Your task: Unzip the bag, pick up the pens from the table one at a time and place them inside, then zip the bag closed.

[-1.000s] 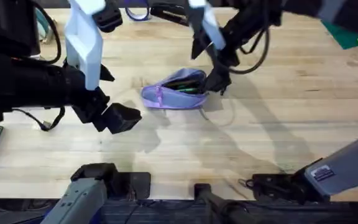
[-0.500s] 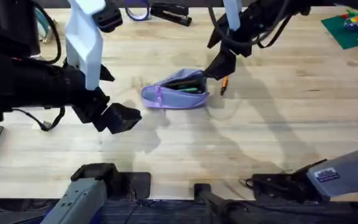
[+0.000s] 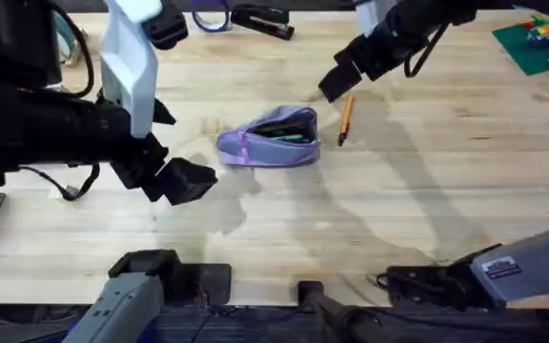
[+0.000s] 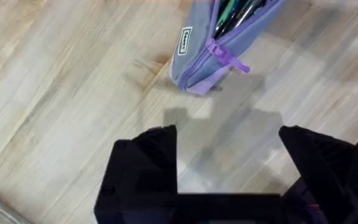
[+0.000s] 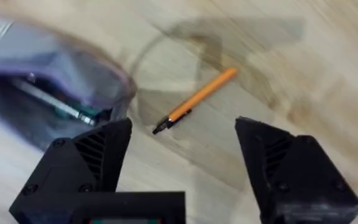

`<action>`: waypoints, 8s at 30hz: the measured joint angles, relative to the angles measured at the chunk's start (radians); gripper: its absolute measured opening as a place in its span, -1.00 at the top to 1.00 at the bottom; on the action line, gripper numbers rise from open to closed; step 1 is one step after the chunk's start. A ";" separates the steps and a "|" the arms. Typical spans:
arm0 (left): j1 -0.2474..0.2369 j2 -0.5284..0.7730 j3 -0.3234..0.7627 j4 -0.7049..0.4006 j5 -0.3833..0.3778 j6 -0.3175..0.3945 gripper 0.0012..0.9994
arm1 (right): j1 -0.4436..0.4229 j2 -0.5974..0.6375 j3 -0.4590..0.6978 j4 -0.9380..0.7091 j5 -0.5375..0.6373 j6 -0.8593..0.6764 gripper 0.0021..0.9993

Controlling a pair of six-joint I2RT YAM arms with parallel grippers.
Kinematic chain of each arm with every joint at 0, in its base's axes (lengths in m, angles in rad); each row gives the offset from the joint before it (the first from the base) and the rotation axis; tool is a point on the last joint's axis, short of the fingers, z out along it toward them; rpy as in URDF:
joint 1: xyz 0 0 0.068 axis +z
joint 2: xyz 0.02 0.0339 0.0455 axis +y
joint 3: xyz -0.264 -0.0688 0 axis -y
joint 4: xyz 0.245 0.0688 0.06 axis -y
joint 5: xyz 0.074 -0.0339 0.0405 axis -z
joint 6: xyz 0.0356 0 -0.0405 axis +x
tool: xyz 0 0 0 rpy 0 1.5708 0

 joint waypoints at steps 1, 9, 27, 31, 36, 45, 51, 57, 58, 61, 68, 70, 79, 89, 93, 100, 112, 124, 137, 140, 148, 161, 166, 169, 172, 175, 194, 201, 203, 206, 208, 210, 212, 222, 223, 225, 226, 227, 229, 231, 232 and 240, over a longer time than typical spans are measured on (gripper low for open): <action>0.000 0.000 0.000 0.000 0.000 0.000 -0.99 | 0.000 0.000 0.000 0.000 0.023 0.057 -0.99; 0.000 0.000 0.000 0.000 0.000 0.000 -0.99 | 0.000 0.000 0.000 0.002 0.093 0.607 -0.99; 0.000 0.000 0.000 0.000 0.000 0.000 -0.99 | 0.000 0.000 0.000 0.015 0.117 1.037 -0.99; 0.000 0.000 0.000 0.000 0.000 0.000 -0.99 | 0.000 0.003 0.000 0.016 0.153 1.044 -0.99; 0.000 0.000 0.000 0.000 0.000 0.000 -0.99 | -0.001 0.054 0.000 0.043 0.174 1.048 -0.99; 0.000 0.000 0.000 0.000 0.000 0.000 -0.99 | -0.001 0.192 0.000 0.059 0.179 1.051 -0.99; 0.000 0.000 0.000 0.000 0.000 0.000 -0.99 | -0.001 0.268 0.000 0.075 0.178 1.051 -0.99; 0.000 0.000 0.000 0.000 0.000 0.000 -0.99 | -0.001 0.315 0.001 0.074 0.163 1.052 -0.99; 0.000 0.000 0.000 0.000 0.000 0.000 -0.99 | -0.001 0.315 0.001 0.073 0.159 1.052 -0.99; 0.000 0.000 0.000 0.000 0.000 0.000 -0.99 | -0.006 0.316 0.002 0.072 0.151 1.051 -0.99; 0.000 0.000 0.000 0.000 0.000 0.000 -0.99 | -0.006 0.317 0.002 0.070 0.148 1.051 -0.92; 0.000 0.000 0.000 0.000 0.000 0.000 -0.99 | -0.007 0.317 0.002 0.066 0.147 1.051 -0.57; 0.000 0.000 0.000 0.000 0.000 0.000 -0.99 | -0.008 0.317 0.005 0.075 0.128 1.057 0.89; 0.000 0.000 0.000 0.000 0.000 0.000 -0.99 | -0.012 0.317 0.007 0.074 0.123 1.048 0.94; 0.000 0.000 0.000 0.000 0.000 0.000 -0.99 | -0.015 0.326 0.024 0.058 0.114 1.003 0.94; 0.000 0.000 0.000 0.000 0.000 0.000 -0.99 | -0.016 0.335 0.126 -0.023 0.100 0.820 0.94; 0.000 0.000 0.000 0.000 0.000 0.000 -0.99 | -0.016 0.191 0.337 -0.123 0.098 0.398 0.94; 0.000 0.000 0.000 0.000 0.000 0.000 -0.99 | -0.014 0.082 0.346 -0.274 0.098 -0.137 0.94; 0.000 0.000 0.000 0.000 0.000 0.000 -0.99 | 0.120 0.070 0.346 -0.372 -0.024 -0.604 0.94; 0.000 0.000 0.000 0.000 0.000 0.000 -0.99 | 0.151 0.070 0.346 -0.410 -0.102 -0.676 0.94; 0.000 0.000 0.000 0.000 0.000 0.000 -0.99 | 0.160 0.070 0.346 -0.423 -0.338 -0.784 0.94; 0.000 0.000 0.000 0.000 0.000 0.000 -0.99 | 0.160 0.070 0.346 -0.417 -0.419 -0.891 0.94; 0.000 0.000 0.000 0.000 0.000 0.000 -0.99 | 0.160 0.071 0.346 -0.397 -0.422 -0.912 0.94; 0.000 0.000 0.000 0.000 0.000 0.000 -0.99 | 0.160 0.082 0.347 -0.397 -0.425 -0.916 0.94; 0.000 0.000 0.000 0.000 0.000 0.000 -0.99 | 0.160 0.118 0.348 -0.391 -0.435 -0.918 0.94; 0.000 0.000 0.000 0.000 0.000 0.000 -0.99 | 0.160 0.166 0.348 -0.356 -0.460 -0.918 0.94; 0.000 0.000 0.000 0.000 0.000 0.000 -0.99 | 0.172 0.415 0.348 -0.298 -0.524 -0.919 0.94; 0.000 0.000 0.000 0.000 0.000 0.000 -0.99 | 0.192 0.449 0.347 -0.338 -0.527 -0.990 0.94; 0.000 0.000 0.000 0.000 0.000 0.000 -0.99 | 0.197 0.451 0.346 -0.331 -0.527 -1.001 0.94; 0.000 0.000 0.000 0.000 0.000 0.000 -0.99 | 0.198 0.460 0.345 -0.319 -0.527 -1.012 0.94; 0.000 0.000 0.000 0.000 0.000 0.000 -0.99 | 0.198 0.474 0.344 -0.312 -0.527 -1.015 0.94; 0.000 0.000 0.000 0.000 0.000 0.000 -0.99 | 0.198 0.489 0.344 -0.310 -0.529 -1.019 0.94; 0.000 0.000 0.000 0.000 0.000 0.000 -0.99 | 0.198 0.498 0.342 -0.308 -0.531 -1.019 0.89; 0.000 0.000 0.000 0.000 0.000 0.000 -0.99 | 0.198 0.499 0.338 -0.304 -0.529 -1.021 -0.99; 0.000 0.000 0.000 0.000 0.000 0.000 -0.99 | 0.198 0.499 0.338 -0.304 -0.529 -1.021 -0.99; 0.000 0.000 0.000 0.000 0.000 0.000 -0.99 | 0.198 0.499 0.338 -0.304 -0.530 -1.020 -0.99; 0.000 0.000 0.000 0.000 0.000 0.000 -0.99 | 0.198 0.498 0.338 -0.304 -0.530 -1.019 -0.99; 0.000 0.000 0.000 0.000 0.000 0.000 -0.99 | 0.198 0.496 0.338 -0.304 -0.530 -1.019 -0.99; 0.000 0.000 0.000 0.000 0.000 0.000 -0.99 | 0.198 0.487 0.334 -0.303 -0.529 -1.018 -0.99; 0.000 0.000 0.000 0.000 0.000 0.000 -0.99 | 0.196 0.471 0.332 -0.302 -0.525 -1.018 -0.99; 0.000 0.000 0.000 0.000 0.000 0.000 -0.99 | 0.195 0.461 0.331 -0.302 -0.525 -1.018 -0.99; 0.000 0.000 0.000 0.000 0.000 0.000 -0.99 | 0.186 0.267 0.328 -0.365 -0.542 -1.010 -0.99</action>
